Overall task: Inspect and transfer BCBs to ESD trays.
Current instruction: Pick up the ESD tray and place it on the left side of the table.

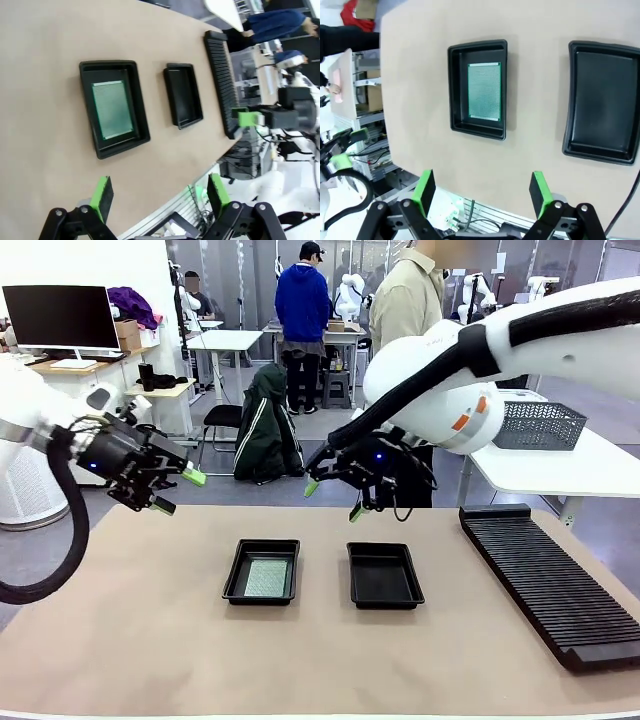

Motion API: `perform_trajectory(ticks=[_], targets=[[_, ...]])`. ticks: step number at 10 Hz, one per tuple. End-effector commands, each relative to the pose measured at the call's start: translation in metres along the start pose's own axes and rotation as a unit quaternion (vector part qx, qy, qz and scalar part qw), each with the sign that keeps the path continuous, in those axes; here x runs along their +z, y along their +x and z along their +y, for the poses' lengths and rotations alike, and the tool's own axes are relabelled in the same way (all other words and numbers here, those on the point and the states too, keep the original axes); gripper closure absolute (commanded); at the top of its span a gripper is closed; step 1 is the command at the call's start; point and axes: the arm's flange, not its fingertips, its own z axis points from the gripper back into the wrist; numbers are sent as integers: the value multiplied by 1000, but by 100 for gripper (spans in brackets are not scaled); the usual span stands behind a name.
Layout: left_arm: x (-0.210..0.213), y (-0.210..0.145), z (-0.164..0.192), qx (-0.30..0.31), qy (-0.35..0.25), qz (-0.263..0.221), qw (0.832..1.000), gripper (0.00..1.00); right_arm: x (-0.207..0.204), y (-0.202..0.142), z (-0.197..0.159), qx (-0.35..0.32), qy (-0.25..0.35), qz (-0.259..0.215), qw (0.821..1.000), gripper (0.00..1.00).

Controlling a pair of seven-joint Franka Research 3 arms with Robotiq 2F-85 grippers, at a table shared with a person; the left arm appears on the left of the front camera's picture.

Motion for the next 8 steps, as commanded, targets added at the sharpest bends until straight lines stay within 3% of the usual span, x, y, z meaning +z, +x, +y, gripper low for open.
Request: perform_trajectory(ticks=[1, 8], targets=[[-21, 3, -7, 2, 65, 8, 998, 0, 9, -12, -26, 10, 40, -3, 999, 0], [-109, 18, -21, -4, 226, -10, 974, 0, 18, -22, -58, 14, 82, -18, 996, 0]])
